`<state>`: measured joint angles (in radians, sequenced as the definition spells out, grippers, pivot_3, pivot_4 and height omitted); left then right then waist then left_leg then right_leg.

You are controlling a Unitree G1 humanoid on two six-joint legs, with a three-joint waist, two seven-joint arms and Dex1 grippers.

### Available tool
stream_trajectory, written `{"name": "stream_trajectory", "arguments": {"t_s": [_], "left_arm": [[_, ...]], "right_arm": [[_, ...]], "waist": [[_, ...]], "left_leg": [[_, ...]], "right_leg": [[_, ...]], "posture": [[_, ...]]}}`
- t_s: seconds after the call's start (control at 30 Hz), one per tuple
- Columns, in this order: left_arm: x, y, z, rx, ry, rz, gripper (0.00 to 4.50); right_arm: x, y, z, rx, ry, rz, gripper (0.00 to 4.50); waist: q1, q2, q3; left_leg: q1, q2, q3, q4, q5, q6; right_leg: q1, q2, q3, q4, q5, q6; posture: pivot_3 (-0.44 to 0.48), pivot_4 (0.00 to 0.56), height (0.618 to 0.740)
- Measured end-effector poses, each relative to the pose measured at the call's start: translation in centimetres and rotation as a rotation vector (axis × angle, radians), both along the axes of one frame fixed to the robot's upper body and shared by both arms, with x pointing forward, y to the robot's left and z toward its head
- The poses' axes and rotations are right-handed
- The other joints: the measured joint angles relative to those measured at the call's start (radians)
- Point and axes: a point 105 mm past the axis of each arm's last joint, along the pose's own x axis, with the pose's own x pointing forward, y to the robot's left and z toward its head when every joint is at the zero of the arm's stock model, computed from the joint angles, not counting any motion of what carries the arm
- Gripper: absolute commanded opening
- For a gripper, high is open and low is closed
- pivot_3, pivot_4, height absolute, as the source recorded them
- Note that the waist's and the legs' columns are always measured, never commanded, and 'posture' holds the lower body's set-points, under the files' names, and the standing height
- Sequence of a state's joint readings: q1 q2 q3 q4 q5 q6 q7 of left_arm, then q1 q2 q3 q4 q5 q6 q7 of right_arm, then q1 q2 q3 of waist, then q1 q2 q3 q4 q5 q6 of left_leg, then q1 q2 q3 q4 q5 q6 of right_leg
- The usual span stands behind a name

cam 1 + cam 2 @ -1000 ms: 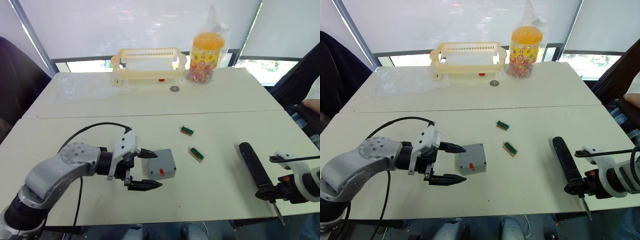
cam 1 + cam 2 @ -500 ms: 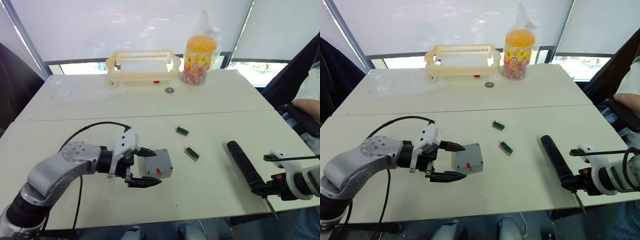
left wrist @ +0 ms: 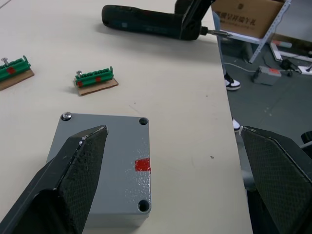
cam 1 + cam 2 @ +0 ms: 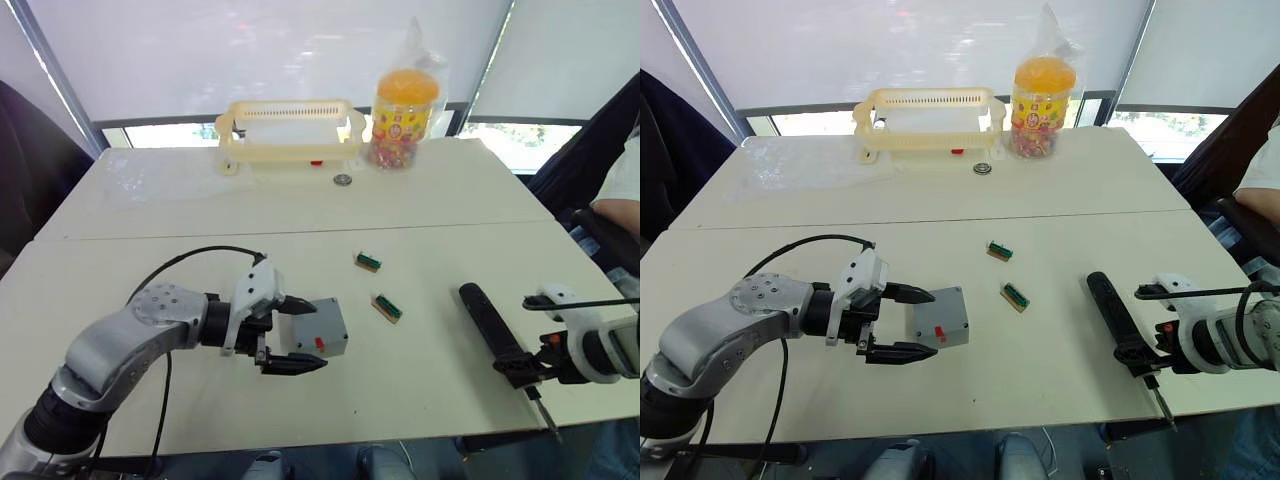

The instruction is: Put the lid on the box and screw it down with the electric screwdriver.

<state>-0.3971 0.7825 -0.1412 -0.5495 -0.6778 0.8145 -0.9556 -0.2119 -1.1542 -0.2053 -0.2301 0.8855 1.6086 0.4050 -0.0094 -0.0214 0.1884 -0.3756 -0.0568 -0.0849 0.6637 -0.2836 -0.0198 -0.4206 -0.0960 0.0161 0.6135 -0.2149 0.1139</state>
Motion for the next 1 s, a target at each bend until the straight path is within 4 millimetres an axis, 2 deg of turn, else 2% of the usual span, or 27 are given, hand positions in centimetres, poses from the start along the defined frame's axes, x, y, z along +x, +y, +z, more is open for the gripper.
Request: {"name": "stream_trajectory", "arguments": {"t_s": [0.3,0.4,0.47,0.53,0.77,0.9,0.93,1.0], "left_arm": [[0.0,0.0,-0.1,0.001,0.001,0.005,4.5],[0.0,0.1,-0.1,0.002,0.001,0.005,4.5],[0.0,0.1,-0.1,0.003,0.003,0.007,4.5],[0.0,0.1,-0.2,0.003,0.004,0.008,4.5],[0.0,0.1,-0.1,0.002,0.003,0.008,4.5],[0.4,0.5,-0.2,0.0,0.009,0.026,4.5],[0.8,0.8,-0.2,0.0,0.018,0.038,4.5],[1.4,1.4,0.1,0.002,0.023,0.054,4.5]], "right_arm": [[-0.3,0.1,-0.4,-0.02,0.019,0.026,4.47],[-0.6,-0.1,-0.5,-0.051,0.021,0.047,3.61],[-0.8,-0.2,-0.6,-0.062,0.031,0.055,2.52],[-0.9,-0.3,-0.7,-0.066,0.031,0.063,1.71],[-0.8,-0.1,-0.7,-0.064,0.02,0.067,1.71],[0.4,0.0,-0.5,0.02,-0.056,0.024,1.71],[1.4,0.1,0.0,0.079,-0.119,0.002,1.71],[3.2,0.3,2.7,0.172,-0.283,0.003,1.71]], "waist": [[0.0,0.0,0.0],[0.002,0.0,0.0],[0.003,0.0,0.0],[0.002,0.0,0.0],[0.002,-0.001,0.0],[-0.007,-0.003,0.0],[-0.009,-0.002,0.001],[-0.008,0.01,0.007]], "left_leg": [[0.0,0.0,0.0,0.0,0.0,0.0],[0.0,0.0,0.0,0.0,0.0,0.0],[0.0,0.0,0.0,0.0,0.0,0.0],[0.0,0.0,0.0,0.0,0.0,0.001],[0.0,0.0,-0.001,0.0,-0.001,0.001],[0.001,0.001,0.0,0.0,-0.001,0.001],[0.001,0.001,0.001,0.0,-0.001,0.001],[0.0,0.0,0.003,0.0,-0.001,0.001]], "right_leg": [[0.0,0.0,0.0,0.0,0.0,0.0],[0.0,0.0,0.0,0.0,0.0,0.0],[0.0,0.0,0.0,0.0,0.0,0.001],[0.0,0.0,0.0,0.0,0.0,0.001],[0.0,0.0,0.0,0.0,0.0,0.001],[0.0,0.001,0.001,0.0,0.0,0.0],[0.0,0.001,0.002,0.0,0.0,0.001],[-0.004,0.0,0.005,0.0,0.001,0.003]], "posture": [[0.0,0.15,0.74],[0.0,0.15,0.74],[0.0,0.15,0.74],[0.0,0.15,0.74],[0.0,0.15,0.74],[0.0,0.15,0.74],[0.0,0.15,0.74],[0.0,0.15,0.74]]}}
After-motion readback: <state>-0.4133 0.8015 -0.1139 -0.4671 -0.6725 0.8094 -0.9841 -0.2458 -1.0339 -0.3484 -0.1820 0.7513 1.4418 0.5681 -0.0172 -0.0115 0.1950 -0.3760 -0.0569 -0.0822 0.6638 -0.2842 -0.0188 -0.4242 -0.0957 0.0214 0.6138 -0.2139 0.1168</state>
